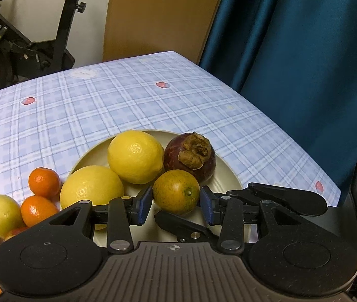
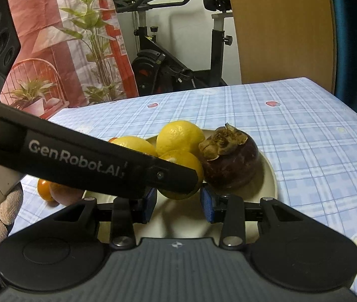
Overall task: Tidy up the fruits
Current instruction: 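Carry the orange onto the beige plate and open the left gripper, then move the left gripper back to the red apple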
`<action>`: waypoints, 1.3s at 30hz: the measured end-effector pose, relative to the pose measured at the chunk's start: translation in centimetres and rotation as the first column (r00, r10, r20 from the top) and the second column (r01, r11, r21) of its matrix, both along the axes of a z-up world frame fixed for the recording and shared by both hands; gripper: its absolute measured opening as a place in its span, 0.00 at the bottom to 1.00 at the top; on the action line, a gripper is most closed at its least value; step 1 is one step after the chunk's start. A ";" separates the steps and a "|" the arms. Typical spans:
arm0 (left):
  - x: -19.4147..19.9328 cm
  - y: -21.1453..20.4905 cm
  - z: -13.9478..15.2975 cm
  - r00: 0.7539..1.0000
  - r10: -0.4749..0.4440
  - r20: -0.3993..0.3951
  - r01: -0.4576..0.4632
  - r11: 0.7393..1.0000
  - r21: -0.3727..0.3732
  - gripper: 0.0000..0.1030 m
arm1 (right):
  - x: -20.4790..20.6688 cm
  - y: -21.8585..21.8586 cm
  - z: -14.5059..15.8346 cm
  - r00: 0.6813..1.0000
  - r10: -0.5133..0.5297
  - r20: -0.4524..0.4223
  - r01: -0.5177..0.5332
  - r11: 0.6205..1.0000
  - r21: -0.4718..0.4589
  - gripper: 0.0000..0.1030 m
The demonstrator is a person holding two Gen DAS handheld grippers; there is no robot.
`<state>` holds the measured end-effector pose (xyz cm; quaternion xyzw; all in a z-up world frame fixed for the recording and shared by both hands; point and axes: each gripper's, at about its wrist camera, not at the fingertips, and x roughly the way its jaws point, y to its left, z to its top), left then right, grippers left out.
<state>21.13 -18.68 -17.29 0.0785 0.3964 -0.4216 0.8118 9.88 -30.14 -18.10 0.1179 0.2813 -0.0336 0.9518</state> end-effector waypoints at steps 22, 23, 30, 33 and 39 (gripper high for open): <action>0.1 0.4 0.2 0.998 0.052 0.035 -0.053 0.998 0.023 0.44 | 0.3 0.8 -0.5 1.000 -0.005 -0.011 0.005 0.999 -0.054 0.40; 0.0 0.6 0.4 0.998 0.056 0.037 -0.057 0.998 0.021 0.44 | 0.2 0.8 -0.4 1.000 -0.008 -0.011 0.007 0.998 -0.058 0.40; -0.4 3.6 2.7 0.998 0.053 0.045 -0.050 0.997 -0.062 0.44 | -1.2 1.3 1.1 0.999 -0.020 0.048 0.024 0.996 -0.081 0.41; 0.0 5.7 4.0 0.996 0.067 0.057 -0.062 0.994 -0.095 0.44 | -1.6 1.8 1.7 0.997 -0.010 0.073 0.016 0.996 -0.086 0.41; 1.4 11.5 6.0 0.985 0.160 0.072 -0.150 0.981 -0.123 0.44 | -1.4 2.9 2.5 0.996 0.035 0.085 -0.028 0.996 -0.087 0.41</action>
